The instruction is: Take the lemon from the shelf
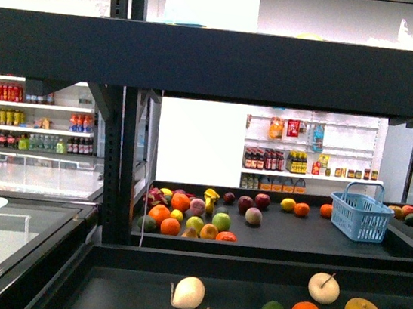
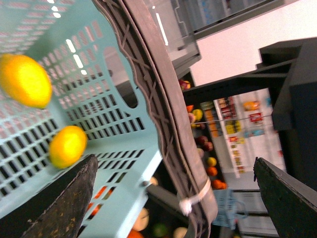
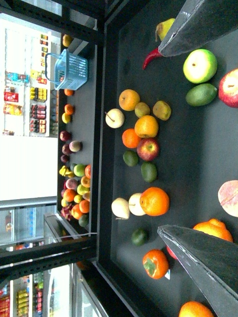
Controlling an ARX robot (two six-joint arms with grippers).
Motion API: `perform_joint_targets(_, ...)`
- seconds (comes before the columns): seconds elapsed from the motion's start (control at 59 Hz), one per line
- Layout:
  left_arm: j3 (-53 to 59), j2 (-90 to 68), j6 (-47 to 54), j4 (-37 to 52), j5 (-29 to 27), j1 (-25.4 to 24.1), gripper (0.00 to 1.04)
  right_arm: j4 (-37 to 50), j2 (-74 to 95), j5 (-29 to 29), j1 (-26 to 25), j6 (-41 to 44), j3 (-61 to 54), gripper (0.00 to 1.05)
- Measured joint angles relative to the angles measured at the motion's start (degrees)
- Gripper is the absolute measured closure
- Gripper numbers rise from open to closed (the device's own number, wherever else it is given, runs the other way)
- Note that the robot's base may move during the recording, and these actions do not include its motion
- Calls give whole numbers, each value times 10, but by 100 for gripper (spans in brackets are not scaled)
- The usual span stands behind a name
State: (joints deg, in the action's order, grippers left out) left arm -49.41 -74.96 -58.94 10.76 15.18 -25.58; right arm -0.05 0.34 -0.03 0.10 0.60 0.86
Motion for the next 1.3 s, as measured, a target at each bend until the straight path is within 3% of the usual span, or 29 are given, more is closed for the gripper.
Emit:
perform_joint_targets(0.136,63,203,269,-213,-69,45,8,0,0,0,0,0,0,2)
perform_joint_targets(0.322,124,409,405,-301,-122,165,8,0,0,0,0,0,0,2)
perform_joint_targets(0.39,177,497,483,-224,-144,231,20,0,0,0,0,0,0,2)
perform_joint_targets(0.44,215,552,523,-195,-143,248,29,0,0,0,0,0,0,2)
perform_joint_targets(0.61,342,637,573,-148,-151,254,63,0,0,0,0,0,0,2)
perform_joint_targets(0.83,396,672,579,-130,-151,254,103,0,0,0,0,0,0,2)
perform_joint_targets(1.304,455,716,583,-115,-151,254,102,0,0,0,0,0,0,2)
